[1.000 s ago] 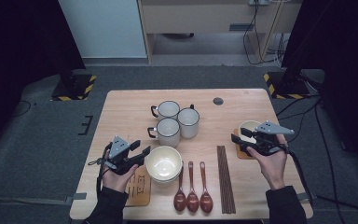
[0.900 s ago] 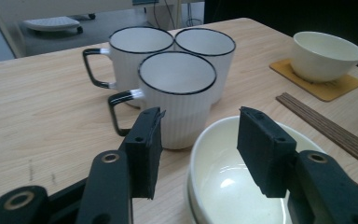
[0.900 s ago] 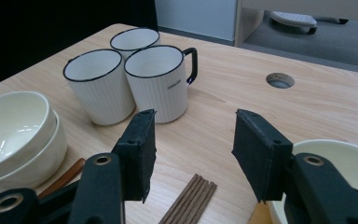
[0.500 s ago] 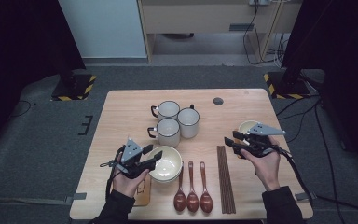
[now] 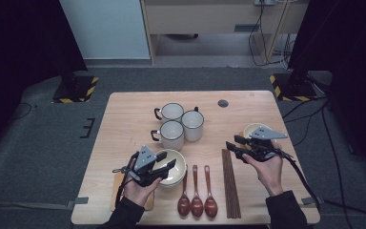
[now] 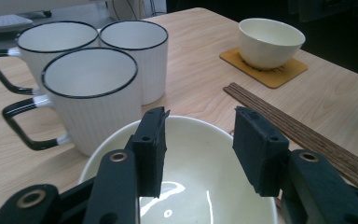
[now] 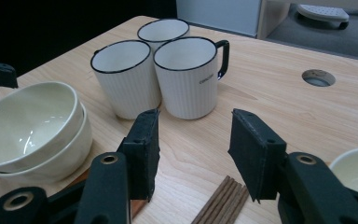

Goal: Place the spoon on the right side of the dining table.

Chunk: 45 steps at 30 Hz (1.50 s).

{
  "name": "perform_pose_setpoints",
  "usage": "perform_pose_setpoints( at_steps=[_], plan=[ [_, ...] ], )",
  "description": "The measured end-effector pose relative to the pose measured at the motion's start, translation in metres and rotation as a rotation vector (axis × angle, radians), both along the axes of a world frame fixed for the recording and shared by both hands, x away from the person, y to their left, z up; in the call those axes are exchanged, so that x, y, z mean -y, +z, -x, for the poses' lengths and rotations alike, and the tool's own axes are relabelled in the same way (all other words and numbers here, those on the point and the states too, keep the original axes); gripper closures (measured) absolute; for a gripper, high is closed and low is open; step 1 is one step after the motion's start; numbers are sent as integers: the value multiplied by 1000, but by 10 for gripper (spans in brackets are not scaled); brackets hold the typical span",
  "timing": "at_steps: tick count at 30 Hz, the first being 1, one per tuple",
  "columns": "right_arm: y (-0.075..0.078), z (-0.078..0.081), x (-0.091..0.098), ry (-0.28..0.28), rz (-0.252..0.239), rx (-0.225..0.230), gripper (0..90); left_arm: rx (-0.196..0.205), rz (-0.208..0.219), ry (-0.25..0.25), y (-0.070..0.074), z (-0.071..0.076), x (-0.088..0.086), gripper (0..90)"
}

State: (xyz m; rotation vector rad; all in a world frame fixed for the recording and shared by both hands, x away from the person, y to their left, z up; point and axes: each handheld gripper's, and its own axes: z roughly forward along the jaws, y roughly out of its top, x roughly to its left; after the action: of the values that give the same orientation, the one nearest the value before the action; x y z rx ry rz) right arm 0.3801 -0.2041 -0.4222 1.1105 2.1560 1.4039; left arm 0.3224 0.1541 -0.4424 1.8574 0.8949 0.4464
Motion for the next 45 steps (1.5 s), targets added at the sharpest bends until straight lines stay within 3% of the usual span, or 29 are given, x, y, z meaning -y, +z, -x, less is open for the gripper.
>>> perform_pose_setpoints(
  at_steps=[18,45],
  plan=[
    [-6,3,-15,39,14,-8,539,3,5,-75,-5,12,25,589],
    [-21,8,-27,75,42,-15,496,-45,-15,-190,-21,32,61,588]
  ],
)
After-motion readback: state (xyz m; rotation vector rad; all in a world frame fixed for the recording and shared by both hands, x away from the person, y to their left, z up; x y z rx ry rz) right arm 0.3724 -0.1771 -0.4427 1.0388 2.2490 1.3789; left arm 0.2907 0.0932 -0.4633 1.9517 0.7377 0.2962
